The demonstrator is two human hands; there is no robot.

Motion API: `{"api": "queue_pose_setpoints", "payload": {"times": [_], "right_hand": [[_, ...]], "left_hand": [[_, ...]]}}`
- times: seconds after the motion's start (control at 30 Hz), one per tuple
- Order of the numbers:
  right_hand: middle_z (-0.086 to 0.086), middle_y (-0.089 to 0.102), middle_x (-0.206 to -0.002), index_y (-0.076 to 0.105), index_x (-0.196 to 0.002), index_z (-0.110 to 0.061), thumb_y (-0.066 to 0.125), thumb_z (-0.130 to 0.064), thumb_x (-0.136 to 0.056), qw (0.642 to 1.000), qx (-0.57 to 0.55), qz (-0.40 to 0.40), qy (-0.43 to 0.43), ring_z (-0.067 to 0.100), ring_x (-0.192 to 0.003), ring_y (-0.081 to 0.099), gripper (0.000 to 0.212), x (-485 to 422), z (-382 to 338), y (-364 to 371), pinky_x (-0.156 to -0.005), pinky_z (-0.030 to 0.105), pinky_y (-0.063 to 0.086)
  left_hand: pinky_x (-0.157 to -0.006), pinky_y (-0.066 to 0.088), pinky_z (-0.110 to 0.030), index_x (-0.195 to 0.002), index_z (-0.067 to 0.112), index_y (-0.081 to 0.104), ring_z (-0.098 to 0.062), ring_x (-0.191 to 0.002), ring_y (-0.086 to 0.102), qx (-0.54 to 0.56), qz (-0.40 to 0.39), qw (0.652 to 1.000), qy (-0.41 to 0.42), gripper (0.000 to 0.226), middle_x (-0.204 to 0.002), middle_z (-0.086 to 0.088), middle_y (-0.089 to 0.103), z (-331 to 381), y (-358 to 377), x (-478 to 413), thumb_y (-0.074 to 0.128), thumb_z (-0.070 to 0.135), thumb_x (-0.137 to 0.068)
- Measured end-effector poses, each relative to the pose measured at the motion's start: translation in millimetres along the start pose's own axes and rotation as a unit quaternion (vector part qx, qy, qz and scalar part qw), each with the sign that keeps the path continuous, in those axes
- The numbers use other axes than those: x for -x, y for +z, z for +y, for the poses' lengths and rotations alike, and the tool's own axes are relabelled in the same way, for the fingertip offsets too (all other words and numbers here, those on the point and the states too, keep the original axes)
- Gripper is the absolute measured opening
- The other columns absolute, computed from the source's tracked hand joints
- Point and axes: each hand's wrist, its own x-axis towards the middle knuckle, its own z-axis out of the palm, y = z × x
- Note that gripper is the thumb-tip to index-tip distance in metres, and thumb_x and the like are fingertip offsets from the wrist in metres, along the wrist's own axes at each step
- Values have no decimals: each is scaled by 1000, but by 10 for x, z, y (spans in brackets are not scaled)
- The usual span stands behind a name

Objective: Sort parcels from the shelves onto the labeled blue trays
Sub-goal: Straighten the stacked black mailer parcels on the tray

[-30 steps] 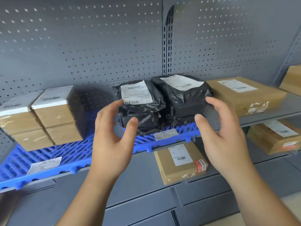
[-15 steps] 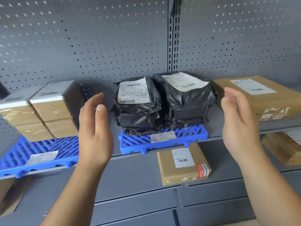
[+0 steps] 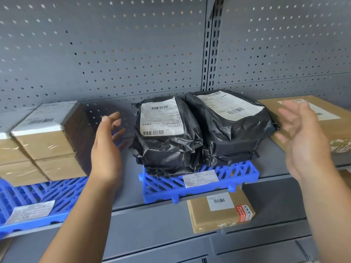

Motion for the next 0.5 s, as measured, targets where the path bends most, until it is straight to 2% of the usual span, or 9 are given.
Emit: {"api": "queue_pose_setpoints", "payload": {"times": [0.07,0.1,0.17,0.23,0.3,0.37,0.4,0.43,0.5], "right_hand": [[-8,67,-131,62,-133,-31,34,-56,-102,1000,-18,-5,22,8,-124,60,49,-137,89,26,-114,43,39],[-8,68,-129,62,-134,-29,31,-55,-105,999,-27,-15,34,9,-125,60,50,-189,130,58,-116,45,38],[-10,74,-120,66,-129,-26,29,-53,-107,996,-63,-30,58,10,-122,64,50,-250,182,145,-115,42,42],[-7,77,-115,73,-120,-24,33,-56,-105,986,-127,-53,93,11,-115,69,53,-295,239,201,-108,37,50],[1,76,-117,77,-119,-23,36,-63,-102,966,-184,-101,152,16,-113,71,60,-321,272,228,-93,34,59],[6,73,-125,72,-127,-17,34,-69,-99,946,-209,-155,192,23,-116,70,70,-368,329,231,-90,40,60],[7,71,-128,68,-132,-17,35,-70,-98,942,-210,-166,202,25,-118,69,71,-390,353,234,-93,44,59],[8,70,-130,65,-135,-18,37,-70,-97,941,-209,-168,208,26,-119,68,71,-418,376,238,-95,46,57],[8,71,-128,63,-138,-19,41,-69,-95,940,-207,-166,214,27,-117,69,69,-478,420,252,-93,45,52]], "left_hand": [[-85,42,-24,-133,32,64,-8,-112,63,-6,-21,1000,-9,45,-125,10,63,-55,43,-48,32,50,-107],[-88,44,-24,-135,30,62,-7,-113,62,-15,-34,999,-11,46,-128,8,63,-103,54,-67,30,49,-108],[-106,43,-31,-140,28,58,-2,-118,60,-29,-69,997,-26,50,-135,7,63,-192,64,-107,29,52,-108],[-117,36,-42,-143,26,56,-7,-128,58,-25,-106,993,-39,55,-139,7,64,-227,86,-112,30,58,-106],[-113,40,-43,-143,22,55,-12,-130,60,-1,-150,988,-42,54,-136,7,67,-259,127,-106,27,53,-108],[-98,51,-25,-130,25,62,-1,-114,67,17,-173,984,-43,50,-115,17,75,-274,199,-81,15,33,-113],[-91,53,-18,-122,30,69,4,-107,69,30,-187,981,-47,61,-108,21,77,-267,240,-59,9,25,-114],[-90,54,-18,-115,34,76,1,-108,69,42,-201,977,-49,73,-109,18,77,-266,276,-39,4,22,-113],[-96,56,-27,-110,40,80,-12,-118,68,78,-226,968,-73,79,-120,6,75,-266,326,-54,2,26,-112]]}}
